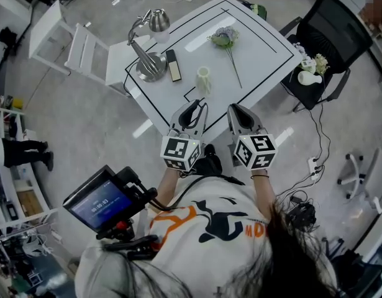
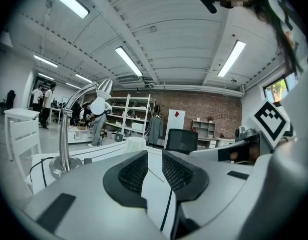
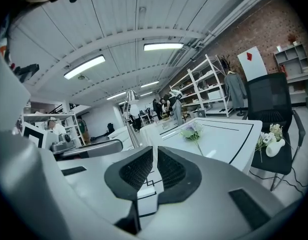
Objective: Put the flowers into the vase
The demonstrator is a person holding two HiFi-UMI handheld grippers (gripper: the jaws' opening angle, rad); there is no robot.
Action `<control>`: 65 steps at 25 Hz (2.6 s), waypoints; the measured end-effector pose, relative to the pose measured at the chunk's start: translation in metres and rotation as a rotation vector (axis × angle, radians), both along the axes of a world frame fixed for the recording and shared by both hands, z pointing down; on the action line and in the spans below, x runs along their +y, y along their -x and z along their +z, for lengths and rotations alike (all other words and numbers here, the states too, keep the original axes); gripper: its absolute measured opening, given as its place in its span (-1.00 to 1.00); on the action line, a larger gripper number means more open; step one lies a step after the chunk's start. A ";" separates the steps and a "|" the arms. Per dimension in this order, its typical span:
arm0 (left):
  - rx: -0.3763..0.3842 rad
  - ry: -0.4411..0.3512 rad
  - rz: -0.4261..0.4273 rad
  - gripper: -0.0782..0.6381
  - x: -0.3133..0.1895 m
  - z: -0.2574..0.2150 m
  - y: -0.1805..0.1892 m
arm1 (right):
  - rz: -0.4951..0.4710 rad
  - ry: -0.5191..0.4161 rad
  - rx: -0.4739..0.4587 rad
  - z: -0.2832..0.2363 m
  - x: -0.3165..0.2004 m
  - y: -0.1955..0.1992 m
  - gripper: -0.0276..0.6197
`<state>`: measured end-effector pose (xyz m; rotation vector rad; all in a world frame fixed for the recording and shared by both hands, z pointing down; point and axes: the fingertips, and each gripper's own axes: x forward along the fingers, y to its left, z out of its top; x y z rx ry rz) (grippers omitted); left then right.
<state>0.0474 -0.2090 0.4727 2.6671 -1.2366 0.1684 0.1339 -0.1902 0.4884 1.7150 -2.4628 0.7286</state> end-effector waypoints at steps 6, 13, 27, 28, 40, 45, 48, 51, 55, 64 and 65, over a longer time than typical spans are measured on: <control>0.011 -0.001 0.020 -0.53 -0.031 -0.001 0.002 | 0.011 0.009 0.032 0.007 -0.046 -0.008 -0.82; 0.024 0.007 0.029 -0.50 -0.052 0.002 0.009 | -0.023 0.041 0.097 0.024 -0.099 -0.019 -0.75; 0.042 0.079 -0.026 -0.28 -0.065 0.026 0.010 | -0.159 0.193 0.268 0.107 -0.219 -0.051 -0.46; 0.039 0.079 -0.037 -0.28 -0.068 0.027 0.010 | -0.167 0.206 0.275 0.114 -0.228 -0.053 -0.46; 0.006 0.078 -0.085 -0.28 -0.083 0.025 0.019 | -0.203 0.413 0.409 0.177 -0.287 -0.069 -0.40; 0.002 0.086 -0.079 -0.28 -0.082 0.027 0.019 | -0.186 0.489 0.405 0.192 -0.293 -0.068 -0.49; 0.002 0.089 -0.069 -0.28 -0.080 0.027 0.018 | -0.130 0.485 0.390 0.192 -0.294 -0.073 -0.77; 0.005 0.095 -0.060 -0.28 -0.080 0.027 0.017 | -0.115 0.470 0.336 0.188 -0.292 -0.072 -0.83; 0.014 0.104 -0.042 -0.28 -0.078 0.027 0.013 | -0.126 0.440 0.291 0.177 -0.288 -0.068 -0.86; -0.001 0.112 0.026 -0.16 -0.070 0.030 0.003 | -0.107 0.250 0.136 0.109 -0.280 -0.063 -0.86; -0.003 0.108 0.033 -0.14 -0.070 0.030 0.002 | -0.114 0.226 0.119 0.100 -0.278 -0.061 -0.86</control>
